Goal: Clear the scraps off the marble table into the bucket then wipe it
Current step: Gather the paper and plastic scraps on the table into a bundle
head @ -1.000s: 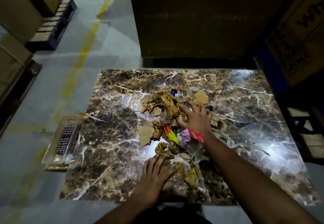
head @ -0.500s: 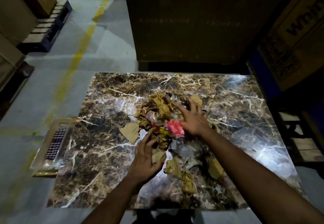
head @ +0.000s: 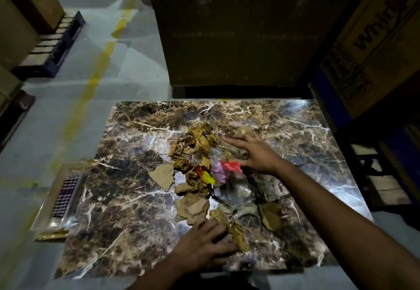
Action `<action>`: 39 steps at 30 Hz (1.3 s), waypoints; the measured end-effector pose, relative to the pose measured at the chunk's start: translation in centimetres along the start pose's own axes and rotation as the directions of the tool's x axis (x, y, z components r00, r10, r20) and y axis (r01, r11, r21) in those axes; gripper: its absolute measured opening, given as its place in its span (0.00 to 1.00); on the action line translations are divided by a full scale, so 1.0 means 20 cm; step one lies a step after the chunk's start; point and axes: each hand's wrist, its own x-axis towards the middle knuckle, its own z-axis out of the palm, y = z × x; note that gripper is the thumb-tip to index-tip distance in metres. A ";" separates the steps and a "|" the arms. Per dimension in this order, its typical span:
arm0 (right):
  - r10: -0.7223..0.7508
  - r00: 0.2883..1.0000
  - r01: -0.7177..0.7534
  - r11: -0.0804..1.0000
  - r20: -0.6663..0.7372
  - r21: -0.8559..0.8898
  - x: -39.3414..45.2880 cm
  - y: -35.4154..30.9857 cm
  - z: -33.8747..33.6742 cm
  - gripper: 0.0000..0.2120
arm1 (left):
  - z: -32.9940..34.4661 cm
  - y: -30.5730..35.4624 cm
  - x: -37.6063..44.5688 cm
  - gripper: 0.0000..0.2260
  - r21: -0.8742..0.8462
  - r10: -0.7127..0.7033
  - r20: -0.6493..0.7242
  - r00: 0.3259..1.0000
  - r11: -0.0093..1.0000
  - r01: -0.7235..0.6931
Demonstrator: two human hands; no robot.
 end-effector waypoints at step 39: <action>0.529 0.829 -0.473 0.836 -0.180 0.279 -0.86 0.49 0.75 0.36 | 0.07 0.04 0.06 0.25 0.170 -0.177 0.187 0.966 0.975 0.145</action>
